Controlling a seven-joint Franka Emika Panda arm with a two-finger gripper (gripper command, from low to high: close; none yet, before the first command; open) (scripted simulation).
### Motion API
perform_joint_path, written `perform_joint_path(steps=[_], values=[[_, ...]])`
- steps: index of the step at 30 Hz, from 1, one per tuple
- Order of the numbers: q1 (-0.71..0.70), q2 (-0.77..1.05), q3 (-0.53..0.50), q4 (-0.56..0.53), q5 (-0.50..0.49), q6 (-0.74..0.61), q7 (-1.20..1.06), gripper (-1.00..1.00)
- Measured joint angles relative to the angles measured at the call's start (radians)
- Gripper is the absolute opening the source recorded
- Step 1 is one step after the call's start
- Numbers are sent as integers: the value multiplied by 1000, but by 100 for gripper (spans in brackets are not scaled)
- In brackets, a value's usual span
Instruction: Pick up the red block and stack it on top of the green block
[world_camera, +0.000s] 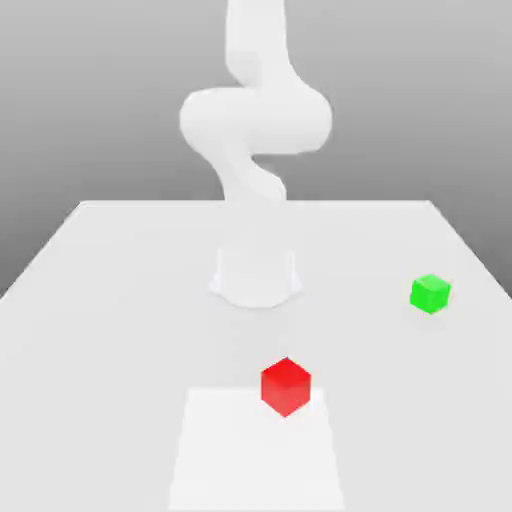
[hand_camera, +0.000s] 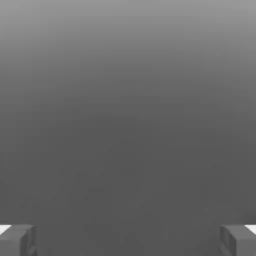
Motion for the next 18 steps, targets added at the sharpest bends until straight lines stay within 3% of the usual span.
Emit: perform_joint_path(steps=[14,18], values=[[140,423,-68,-456,-38,340,-379,0],[175,653,-76,-556,-8,515,-514,0]])
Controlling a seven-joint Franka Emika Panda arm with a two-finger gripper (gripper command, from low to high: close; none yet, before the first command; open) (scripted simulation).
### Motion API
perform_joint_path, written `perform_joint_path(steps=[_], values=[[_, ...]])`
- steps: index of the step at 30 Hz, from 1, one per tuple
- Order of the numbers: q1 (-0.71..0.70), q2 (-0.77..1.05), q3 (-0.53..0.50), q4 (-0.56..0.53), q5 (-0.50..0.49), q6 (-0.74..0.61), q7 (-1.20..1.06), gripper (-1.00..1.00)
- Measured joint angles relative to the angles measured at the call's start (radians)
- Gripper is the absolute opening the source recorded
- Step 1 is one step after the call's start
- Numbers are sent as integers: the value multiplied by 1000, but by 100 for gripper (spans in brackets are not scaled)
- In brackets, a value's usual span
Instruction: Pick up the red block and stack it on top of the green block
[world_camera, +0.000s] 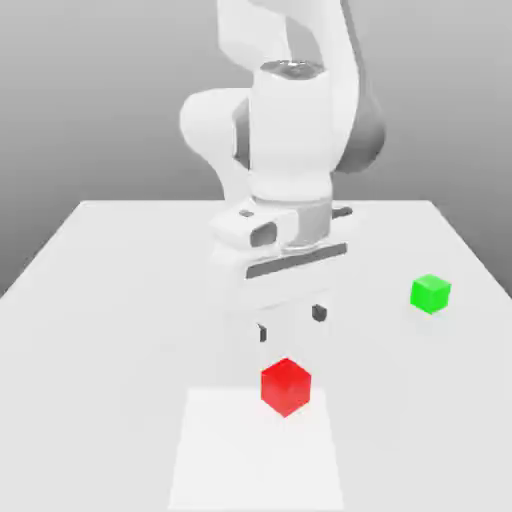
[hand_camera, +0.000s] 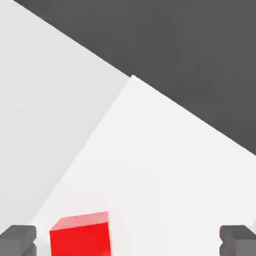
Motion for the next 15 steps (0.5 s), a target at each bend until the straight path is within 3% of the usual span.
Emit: perform_joint_path(steps=[5,6,15], values=[[-18,218,43,9,68,180,-69,0],[-30,249,55,13,74,207,-74,-100],[-28,202,48,6,52,166,-58,-100]])
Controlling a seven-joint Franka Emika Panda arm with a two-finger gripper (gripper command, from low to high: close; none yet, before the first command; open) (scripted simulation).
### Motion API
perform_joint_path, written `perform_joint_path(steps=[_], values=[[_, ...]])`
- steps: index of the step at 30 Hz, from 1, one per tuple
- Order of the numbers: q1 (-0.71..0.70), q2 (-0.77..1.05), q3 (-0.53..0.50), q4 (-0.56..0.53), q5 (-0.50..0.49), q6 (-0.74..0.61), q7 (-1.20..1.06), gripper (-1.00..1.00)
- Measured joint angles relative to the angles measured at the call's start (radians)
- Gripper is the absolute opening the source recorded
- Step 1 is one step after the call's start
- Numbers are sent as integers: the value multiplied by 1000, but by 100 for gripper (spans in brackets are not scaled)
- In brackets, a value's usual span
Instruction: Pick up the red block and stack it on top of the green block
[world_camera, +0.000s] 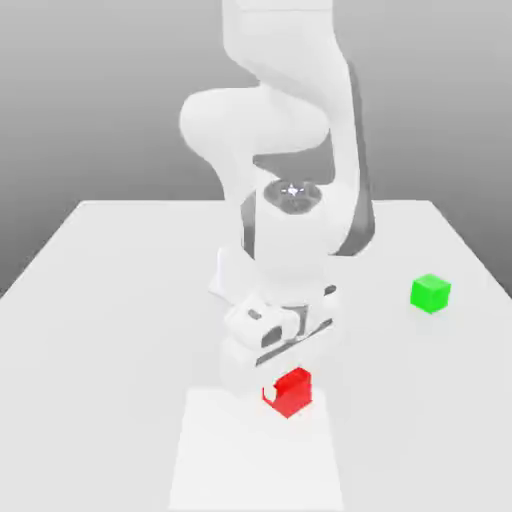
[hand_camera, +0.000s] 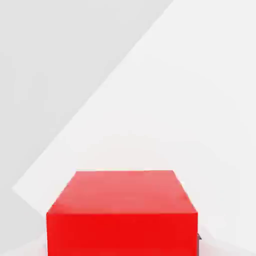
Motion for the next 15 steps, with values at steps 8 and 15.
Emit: perform_joint_path(steps=[8,15], values=[[54,-245,31,-30,-23,-213,4,-100],[354,-317,193,-19,75,-285,-116,-100]])
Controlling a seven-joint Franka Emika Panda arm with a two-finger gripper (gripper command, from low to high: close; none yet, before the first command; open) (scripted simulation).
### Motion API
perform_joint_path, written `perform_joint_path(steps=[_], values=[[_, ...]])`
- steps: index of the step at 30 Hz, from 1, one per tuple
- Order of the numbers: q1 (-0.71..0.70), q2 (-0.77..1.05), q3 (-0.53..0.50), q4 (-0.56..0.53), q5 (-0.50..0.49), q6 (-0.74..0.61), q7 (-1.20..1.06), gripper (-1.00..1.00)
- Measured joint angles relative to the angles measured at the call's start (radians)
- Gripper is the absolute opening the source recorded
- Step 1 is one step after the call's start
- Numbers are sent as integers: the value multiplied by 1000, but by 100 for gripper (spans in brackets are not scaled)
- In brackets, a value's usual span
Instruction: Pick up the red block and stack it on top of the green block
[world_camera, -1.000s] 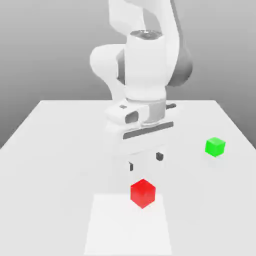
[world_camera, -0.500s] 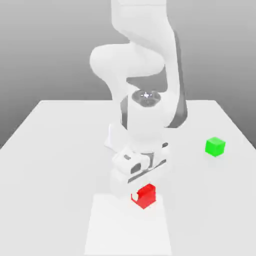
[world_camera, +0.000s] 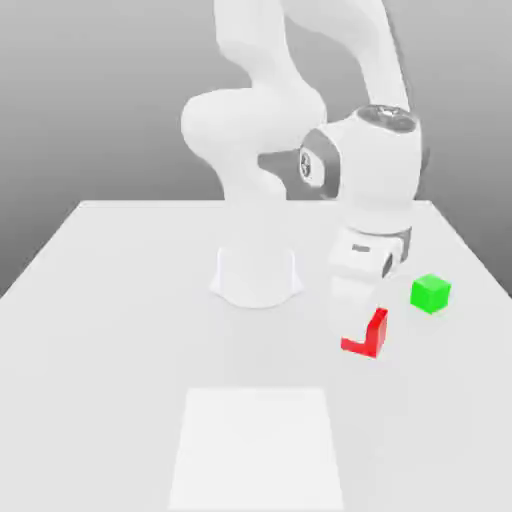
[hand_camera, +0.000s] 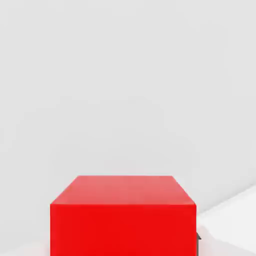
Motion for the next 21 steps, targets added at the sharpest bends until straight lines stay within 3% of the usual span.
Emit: perform_joint_path(steps=[11,21], values=[[483,-67,256,12,133,-80,-175,-100],[437,114,314,23,-31,86,-69,-100]])
